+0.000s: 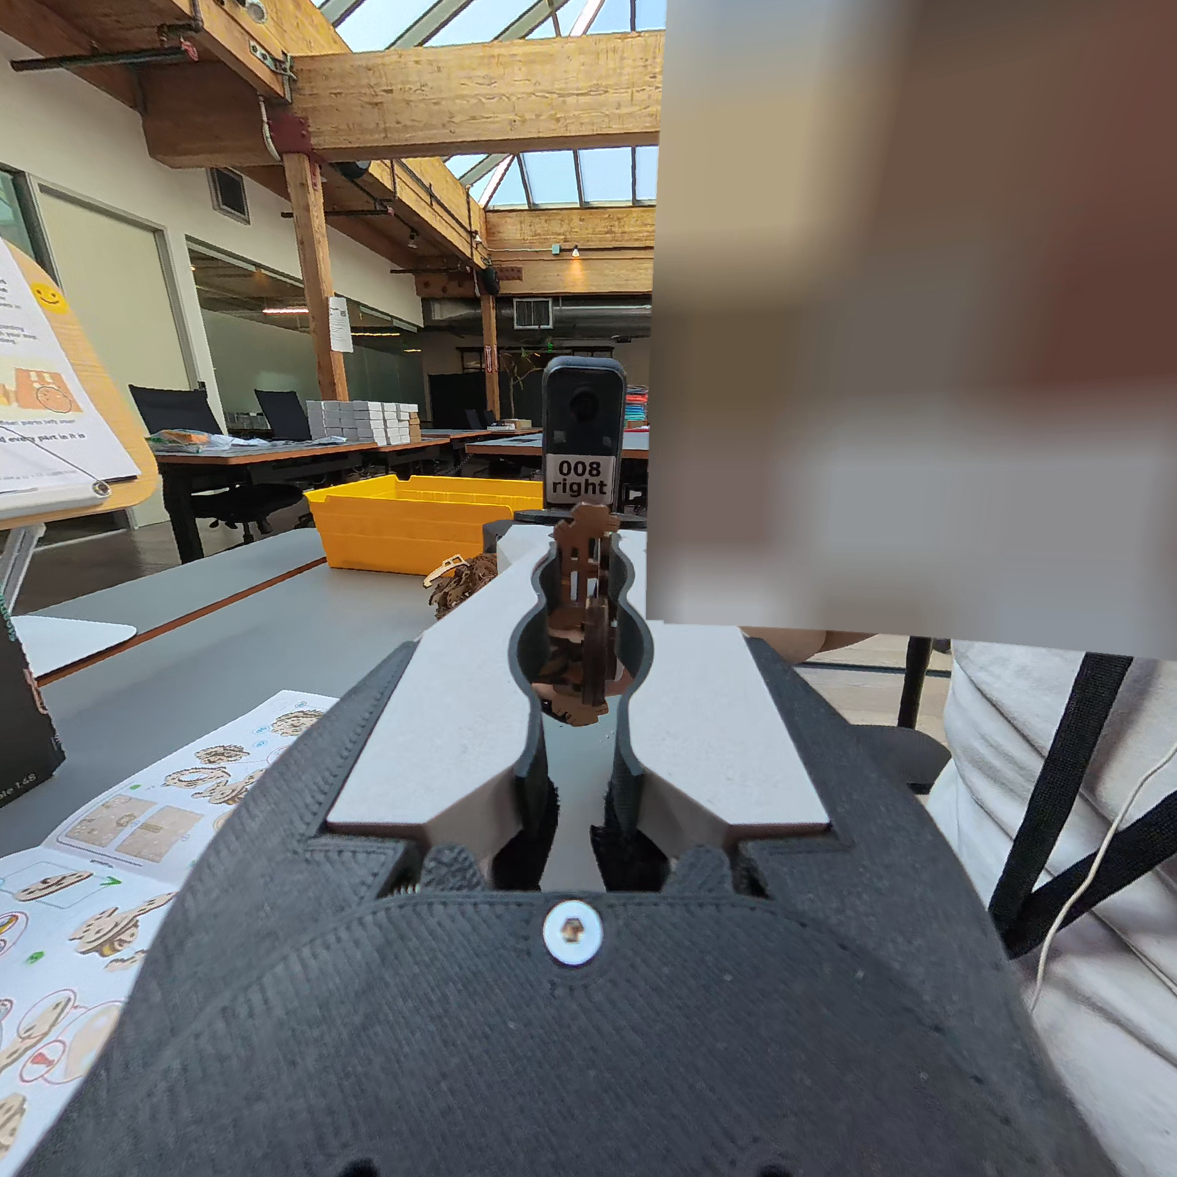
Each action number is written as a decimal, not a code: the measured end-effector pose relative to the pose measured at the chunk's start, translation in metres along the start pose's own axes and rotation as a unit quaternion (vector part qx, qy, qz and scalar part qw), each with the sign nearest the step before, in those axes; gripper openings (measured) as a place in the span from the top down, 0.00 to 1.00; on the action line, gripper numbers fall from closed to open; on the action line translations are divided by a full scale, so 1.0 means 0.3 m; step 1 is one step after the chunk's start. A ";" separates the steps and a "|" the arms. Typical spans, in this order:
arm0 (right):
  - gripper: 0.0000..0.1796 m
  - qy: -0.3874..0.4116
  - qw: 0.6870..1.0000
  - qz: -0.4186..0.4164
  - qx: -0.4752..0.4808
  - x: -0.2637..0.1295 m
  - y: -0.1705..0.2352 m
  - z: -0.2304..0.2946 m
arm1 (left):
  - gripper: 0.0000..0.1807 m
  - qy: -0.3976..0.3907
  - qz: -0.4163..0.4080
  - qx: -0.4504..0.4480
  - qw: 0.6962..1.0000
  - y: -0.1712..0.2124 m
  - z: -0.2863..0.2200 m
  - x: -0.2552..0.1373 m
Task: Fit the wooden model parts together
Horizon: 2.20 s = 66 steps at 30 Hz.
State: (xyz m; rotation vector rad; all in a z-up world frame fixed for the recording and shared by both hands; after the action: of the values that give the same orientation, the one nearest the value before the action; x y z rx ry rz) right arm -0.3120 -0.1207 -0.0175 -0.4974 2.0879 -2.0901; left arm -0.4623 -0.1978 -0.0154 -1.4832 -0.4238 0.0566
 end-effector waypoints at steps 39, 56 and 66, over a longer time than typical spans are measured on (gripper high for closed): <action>1.00 0.001 0.995 -0.010 0.098 -0.046 0.009 -0.063 | 0.80 -0.041 0.055 -0.083 0.994 0.038 0.072 -0.041; 0.88 0.055 0.996 0.063 -0.006 -0.050 0.003 -0.068 | 0.83 -0.081 0.149 -0.086 0.982 0.076 0.092 -0.034; 0.90 -0.025 0.989 0.146 0.016 -0.048 0.066 -0.081 | 0.83 -0.059 0.251 -0.047 0.965 0.121 0.058 0.003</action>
State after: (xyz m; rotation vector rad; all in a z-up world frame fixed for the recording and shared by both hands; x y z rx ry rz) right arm -0.3092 -0.0933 -0.0386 -0.2199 1.9589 -1.9189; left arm -0.4589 -0.1774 -0.0498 -1.6561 -0.1359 0.5362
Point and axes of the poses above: each gripper's, where its closed fingertips meet, x out along the fingers, y out of its underside, z = x × y across the jaws, the point moved 10 cm from there along -x, back along the fingers, and after that the axes turned 7 degrees about y, right-handed, at the moved point
